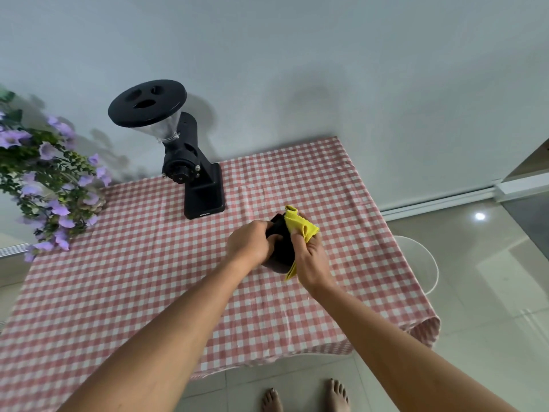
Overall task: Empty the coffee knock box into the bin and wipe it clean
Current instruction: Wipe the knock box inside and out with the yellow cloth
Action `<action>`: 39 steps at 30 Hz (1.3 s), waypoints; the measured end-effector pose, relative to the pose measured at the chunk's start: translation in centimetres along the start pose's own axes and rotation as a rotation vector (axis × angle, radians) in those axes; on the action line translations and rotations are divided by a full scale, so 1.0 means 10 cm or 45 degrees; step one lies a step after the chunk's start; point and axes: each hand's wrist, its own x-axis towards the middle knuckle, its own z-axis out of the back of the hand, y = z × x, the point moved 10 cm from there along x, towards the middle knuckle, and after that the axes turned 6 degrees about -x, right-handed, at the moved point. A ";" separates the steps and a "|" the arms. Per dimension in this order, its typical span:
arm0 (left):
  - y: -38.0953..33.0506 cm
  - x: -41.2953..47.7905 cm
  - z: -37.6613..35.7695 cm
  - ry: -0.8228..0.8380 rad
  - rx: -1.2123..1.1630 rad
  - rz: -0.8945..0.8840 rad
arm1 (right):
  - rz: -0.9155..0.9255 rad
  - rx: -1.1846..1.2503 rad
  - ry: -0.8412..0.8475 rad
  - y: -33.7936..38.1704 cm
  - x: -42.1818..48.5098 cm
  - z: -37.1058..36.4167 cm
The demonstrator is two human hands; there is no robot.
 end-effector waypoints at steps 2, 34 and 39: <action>-0.04 -0.03 0.02 0.000 0.065 -0.045 | 0.074 -0.192 0.011 0.09 0.07 0.06; -0.11 0.00 0.13 0.211 -0.073 -0.262 | -0.154 0.088 -0.181 0.13 0.47 0.50; -0.14 0.01 0.05 0.254 -0.051 -0.250 | -0.031 -0.043 -0.020 0.21 0.40 0.33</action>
